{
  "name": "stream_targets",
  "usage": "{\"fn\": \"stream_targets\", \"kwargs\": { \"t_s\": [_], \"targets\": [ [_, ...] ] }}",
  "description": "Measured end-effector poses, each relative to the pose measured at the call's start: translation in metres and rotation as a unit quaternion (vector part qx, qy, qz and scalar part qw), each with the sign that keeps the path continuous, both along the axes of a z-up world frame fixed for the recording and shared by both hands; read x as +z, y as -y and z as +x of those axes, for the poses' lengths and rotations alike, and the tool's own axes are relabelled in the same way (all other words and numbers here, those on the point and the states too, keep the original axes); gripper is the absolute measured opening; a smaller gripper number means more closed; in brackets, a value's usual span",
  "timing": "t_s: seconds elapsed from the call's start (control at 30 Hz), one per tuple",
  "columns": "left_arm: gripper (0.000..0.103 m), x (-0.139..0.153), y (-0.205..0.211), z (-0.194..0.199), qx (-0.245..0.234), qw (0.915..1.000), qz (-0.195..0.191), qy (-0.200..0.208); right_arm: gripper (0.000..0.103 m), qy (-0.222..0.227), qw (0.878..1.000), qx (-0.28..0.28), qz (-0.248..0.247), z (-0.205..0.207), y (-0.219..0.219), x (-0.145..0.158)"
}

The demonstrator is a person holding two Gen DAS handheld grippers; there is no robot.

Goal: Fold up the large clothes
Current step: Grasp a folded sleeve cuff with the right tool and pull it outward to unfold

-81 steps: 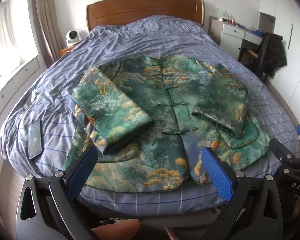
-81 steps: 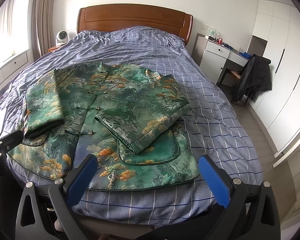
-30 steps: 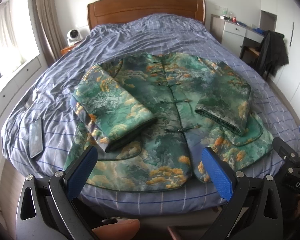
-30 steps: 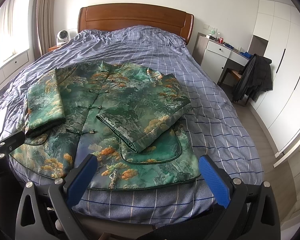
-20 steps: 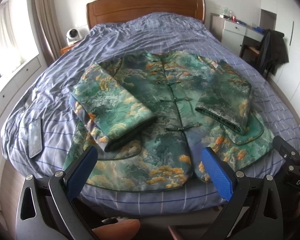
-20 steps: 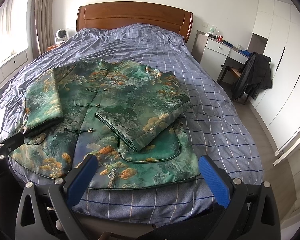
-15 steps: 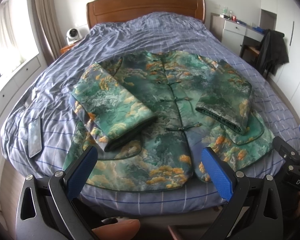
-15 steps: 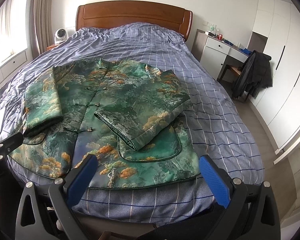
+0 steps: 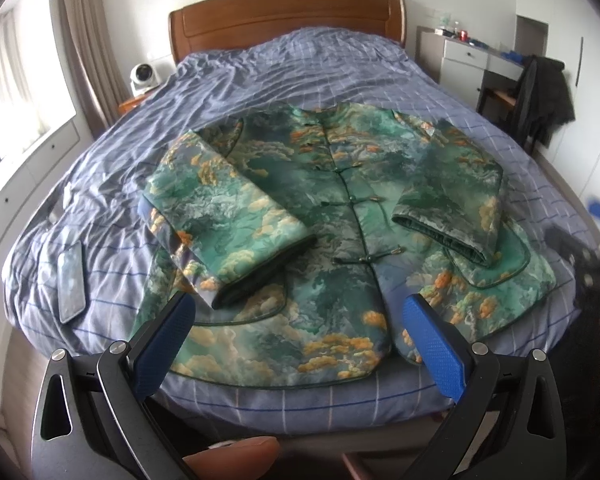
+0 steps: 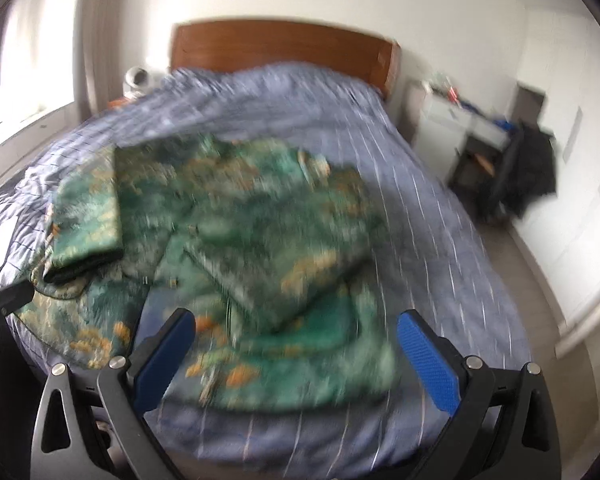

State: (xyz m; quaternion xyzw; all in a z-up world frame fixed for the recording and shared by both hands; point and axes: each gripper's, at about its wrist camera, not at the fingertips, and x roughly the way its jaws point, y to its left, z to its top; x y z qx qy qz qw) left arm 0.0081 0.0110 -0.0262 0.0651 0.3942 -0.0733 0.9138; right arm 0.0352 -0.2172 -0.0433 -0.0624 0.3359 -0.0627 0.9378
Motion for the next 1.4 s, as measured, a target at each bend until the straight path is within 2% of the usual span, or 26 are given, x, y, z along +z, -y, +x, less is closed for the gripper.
{"fn": "stream_targets", "kwargs": {
  "t_s": [0.07,0.1,0.17,0.27,0.4,0.43,0.47,0.53,0.6,0.7,0.8,0.87,0.97,1.13,1.4],
  "targets": [
    [0.103,0.0,0.0,0.0,-0.003,1.0,0.002,-0.001,0.103,0.019,0.996,0.081,-0.019,0.015,0.0,-0.002],
    [0.103,0.0,0.001,0.001,-0.004,1.0,0.006,-0.001,0.103,0.012,0.993,0.113,-0.029,0.025,-0.002,-0.006],
    [0.103,0.001,0.002,0.0,-0.005,0.9999,0.011,-0.001,0.103,-0.035,0.983,0.174,-0.04,0.054,-0.008,-0.023],
    [0.103,0.004,-0.002,-0.001,-0.006,1.0,0.005,-0.005,0.103,-0.093,0.968,0.229,-0.044,0.098,-0.016,-0.058],
    [0.103,0.004,-0.014,0.001,0.006,0.9999,0.004,-0.011,0.102,-0.144,0.962,0.227,-0.056,0.139,-0.013,-0.103],
    [0.103,0.003,-0.017,0.002,0.009,0.9999,0.007,-0.013,0.097,-0.157,0.962,0.217,-0.045,0.146,-0.007,-0.11],
    [0.103,0.001,-0.02,0.004,0.013,0.9998,0.009,-0.015,0.088,-0.167,0.965,0.203,-0.015,0.151,0.003,-0.112],
    [0.103,-0.003,-0.026,0.008,0.02,0.9995,0.01,-0.022,0.041,-0.168,0.965,0.194,0.046,0.15,0.019,-0.103],
    [0.103,-0.009,-0.031,0.013,0.025,0.999,0.003,-0.036,0.013,-0.148,0.973,0.165,0.069,0.142,0.038,-0.083],
    [0.103,-0.02,-0.035,0.023,0.032,0.9965,-0.024,-0.073,0.011,-0.089,0.987,0.11,0.08,0.119,0.08,-0.039],
    [0.102,-0.025,-0.035,0.029,0.036,0.994,-0.043,-0.094,0.01,-0.026,0.998,0.038,0.047,0.103,0.135,0.004],
    [0.102,-0.024,-0.032,0.029,0.038,0.9948,-0.038,-0.086,0.009,0.01,0.999,-0.031,0.023,0.091,0.183,0.028],
    [0.102,-0.023,-0.026,0.028,0.022,0.996,-0.033,-0.081,0.008,0.038,0.991,-0.127,-0.002,0.077,0.25,0.044],
    [0.102,-0.022,-0.021,0.031,0.005,0.9953,-0.039,-0.088,0.007,0.026,0.974,-0.223,0.016,0.057,0.336,0.03],
    [0.102,-0.02,-0.018,0.033,-0.017,0.9964,-0.027,-0.079,0.007,-0.012,0.954,-0.295,0.057,0.041,0.376,-0.027]
  ]
}}
